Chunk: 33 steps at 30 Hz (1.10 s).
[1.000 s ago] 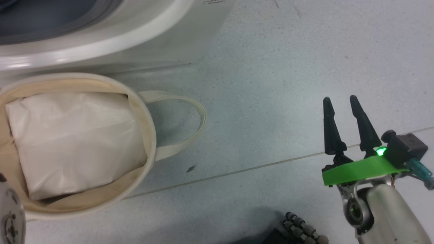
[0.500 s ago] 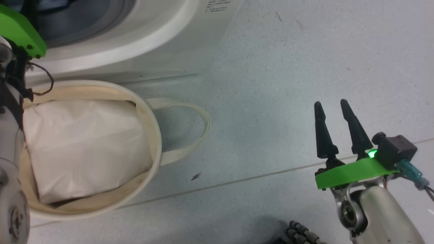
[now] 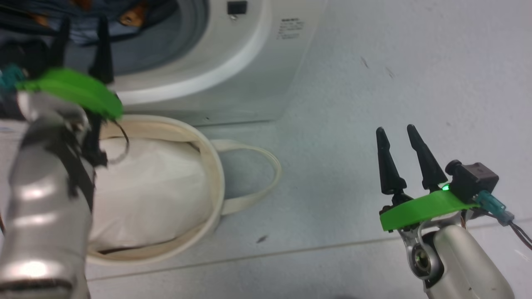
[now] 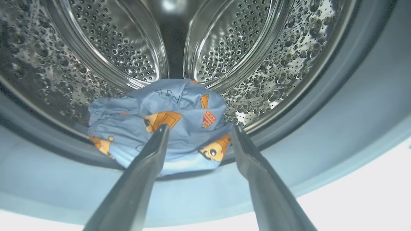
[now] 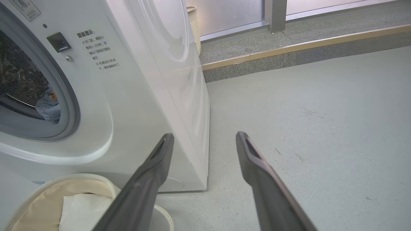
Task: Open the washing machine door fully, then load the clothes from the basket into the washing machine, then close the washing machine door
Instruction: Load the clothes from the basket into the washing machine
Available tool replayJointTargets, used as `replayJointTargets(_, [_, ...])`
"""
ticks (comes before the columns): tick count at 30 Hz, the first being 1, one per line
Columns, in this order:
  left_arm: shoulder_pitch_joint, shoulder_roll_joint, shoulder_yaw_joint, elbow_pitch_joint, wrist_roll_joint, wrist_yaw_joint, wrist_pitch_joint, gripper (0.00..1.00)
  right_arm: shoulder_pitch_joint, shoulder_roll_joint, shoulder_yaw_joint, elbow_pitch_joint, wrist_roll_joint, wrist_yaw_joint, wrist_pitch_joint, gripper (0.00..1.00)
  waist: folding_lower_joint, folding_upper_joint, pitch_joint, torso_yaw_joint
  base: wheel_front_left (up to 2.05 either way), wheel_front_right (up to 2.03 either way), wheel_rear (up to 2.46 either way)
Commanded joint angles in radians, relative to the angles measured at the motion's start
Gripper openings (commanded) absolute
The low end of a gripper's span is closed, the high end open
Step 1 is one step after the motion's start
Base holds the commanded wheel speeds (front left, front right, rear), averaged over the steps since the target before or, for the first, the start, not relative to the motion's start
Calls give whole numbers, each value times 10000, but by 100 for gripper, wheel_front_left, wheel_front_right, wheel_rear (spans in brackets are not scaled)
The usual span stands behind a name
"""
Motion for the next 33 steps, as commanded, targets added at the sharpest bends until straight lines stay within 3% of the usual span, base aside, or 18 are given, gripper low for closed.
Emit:
replayJointTargets(1, [334, 304, 175, -639, -52, -44, -116, 100, 4, -109, 196, -214, 63, 2, -122, 100, 1, 0, -495, 423, 0, 0, 0])
replayJointTargets(9, [3728, -189, -188, -3241, -972, -66, -118, 100, 190, -329, 397, 90, 234, 2, -122, 100, 1, 0, -2144, 1373, 0, 0, 0])
replayJointTargets(17, [6360, -30, -91, -5307, -1373, -67, -119, 100, 659, -500, 410, 110, 318, 2, -122, 100, 1, 0, -3257, 1879, 0, 0, 0])
replayJointTargets(33, [7536, 17, 611, -5915, -1162, -68, -120, 100, 1205, -672, -346, 107, -43, 2, -122, 100, 1, 0, -3890, 2068, 0, 0, 0])
